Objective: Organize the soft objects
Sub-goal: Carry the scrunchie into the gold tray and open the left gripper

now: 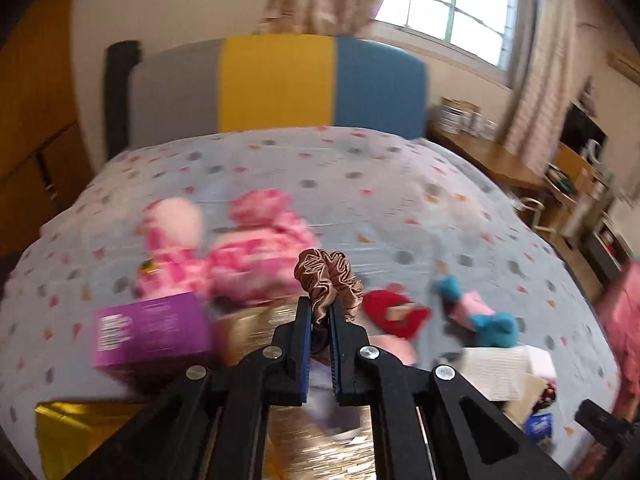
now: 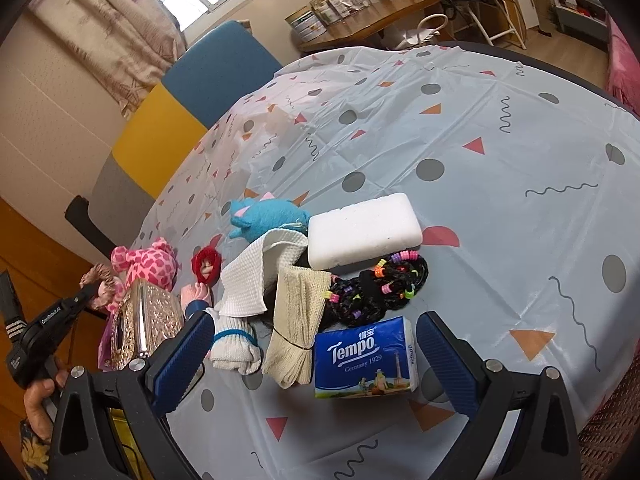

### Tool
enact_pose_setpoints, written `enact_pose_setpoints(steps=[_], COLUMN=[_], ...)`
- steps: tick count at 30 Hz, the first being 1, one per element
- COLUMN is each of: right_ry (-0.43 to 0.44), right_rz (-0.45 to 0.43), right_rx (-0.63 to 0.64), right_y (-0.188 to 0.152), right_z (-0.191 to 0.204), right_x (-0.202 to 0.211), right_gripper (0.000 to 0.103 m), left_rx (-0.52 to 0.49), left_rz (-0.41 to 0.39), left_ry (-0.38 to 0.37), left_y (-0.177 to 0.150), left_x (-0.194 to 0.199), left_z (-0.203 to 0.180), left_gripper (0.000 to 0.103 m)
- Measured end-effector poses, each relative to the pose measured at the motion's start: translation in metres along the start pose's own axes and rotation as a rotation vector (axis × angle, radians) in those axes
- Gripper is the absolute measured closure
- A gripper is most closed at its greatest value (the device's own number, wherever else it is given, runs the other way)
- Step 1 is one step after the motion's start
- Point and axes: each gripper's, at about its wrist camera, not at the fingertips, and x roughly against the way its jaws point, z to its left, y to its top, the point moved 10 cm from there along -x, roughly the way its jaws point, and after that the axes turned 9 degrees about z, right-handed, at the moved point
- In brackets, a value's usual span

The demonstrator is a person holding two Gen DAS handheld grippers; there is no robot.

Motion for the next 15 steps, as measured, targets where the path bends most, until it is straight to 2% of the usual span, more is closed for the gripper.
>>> enact_pose_setpoints(steps=[7,15], right_ry=[-0.008,-0.017], right_rz=[0.039,0.118], right_rx=[0.062,0.224], right_y=[-0.007,-0.028], right_z=[0.012,0.042], right_x=[-0.008,-0.022], right_gripper=[0.006,0.032], left_rx=[0.081,0.134], left_rz=[0.005,0.037], left_ry=[0.053,0.062], left_y=[-0.04,-0.103], left_x=[0.021,0.039], left_z=[0.067,0.1], left_gripper=[0.095,0.095])
